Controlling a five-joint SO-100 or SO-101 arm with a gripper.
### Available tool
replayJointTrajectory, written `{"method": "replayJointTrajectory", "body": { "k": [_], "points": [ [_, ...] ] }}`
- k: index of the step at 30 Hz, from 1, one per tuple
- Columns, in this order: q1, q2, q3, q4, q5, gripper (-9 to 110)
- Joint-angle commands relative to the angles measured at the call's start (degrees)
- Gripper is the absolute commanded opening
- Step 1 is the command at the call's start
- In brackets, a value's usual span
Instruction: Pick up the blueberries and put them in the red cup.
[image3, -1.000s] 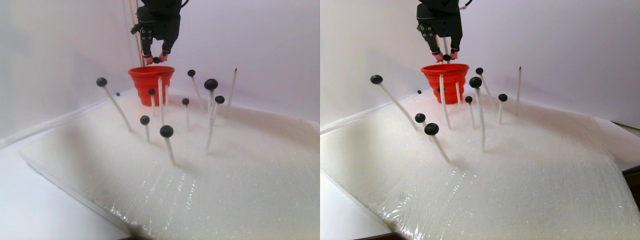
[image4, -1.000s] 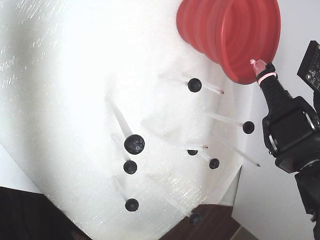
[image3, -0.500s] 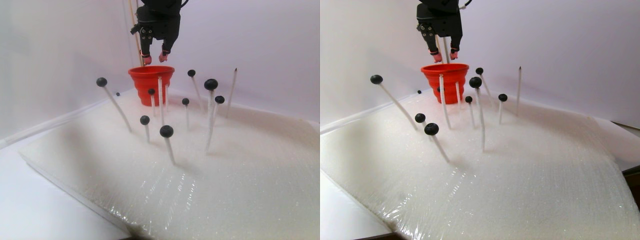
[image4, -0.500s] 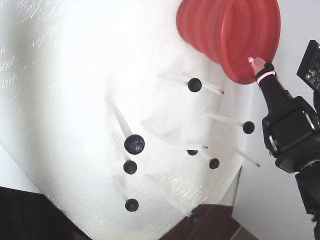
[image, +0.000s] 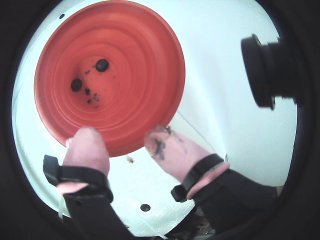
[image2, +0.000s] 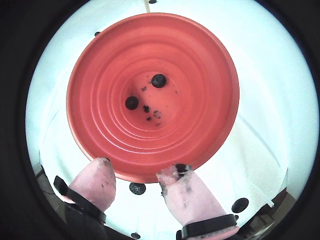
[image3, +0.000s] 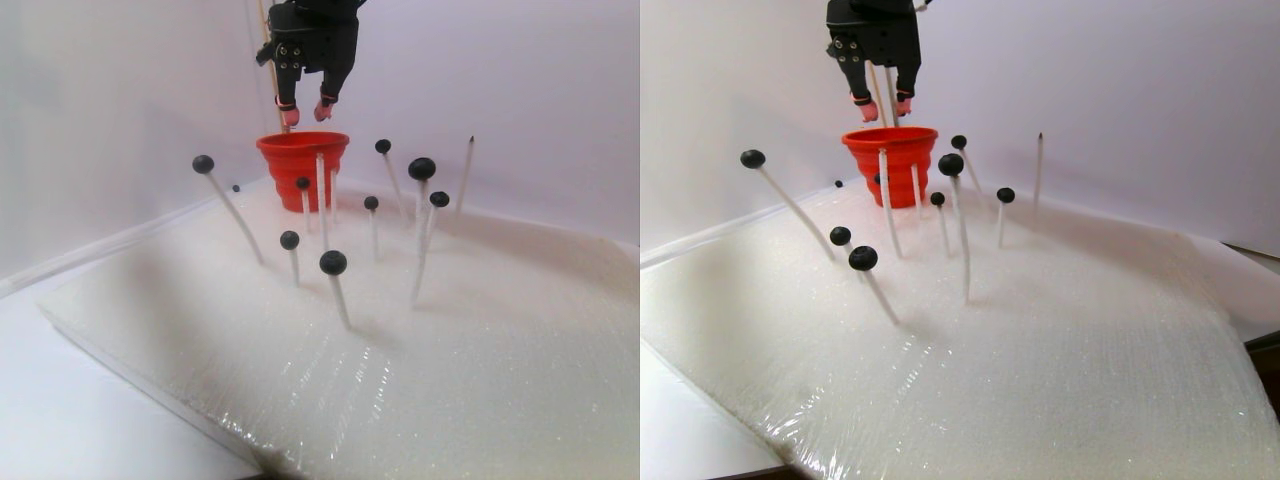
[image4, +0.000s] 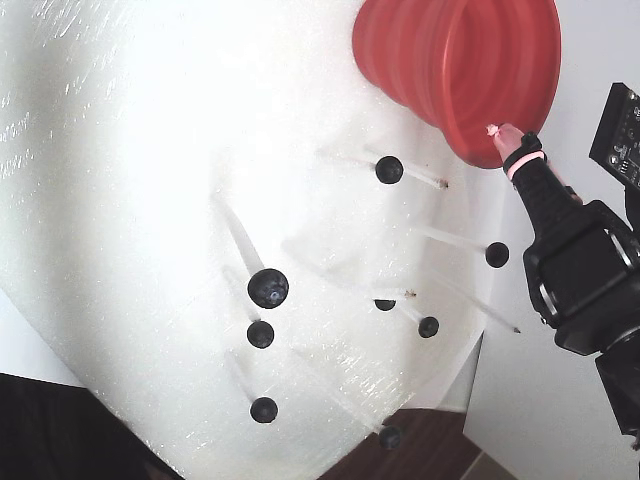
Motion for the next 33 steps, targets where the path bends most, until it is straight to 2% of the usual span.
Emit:
{"method": "replayJointTrajectory", "body": {
  "k": [1, 33],
  "points": [
    [-0.4, 8.3, -1.2, 1.1, 0.2, 17],
    [1.5, 19.0, 15.4, 2.6, -0.7, 17]
  ]
}}
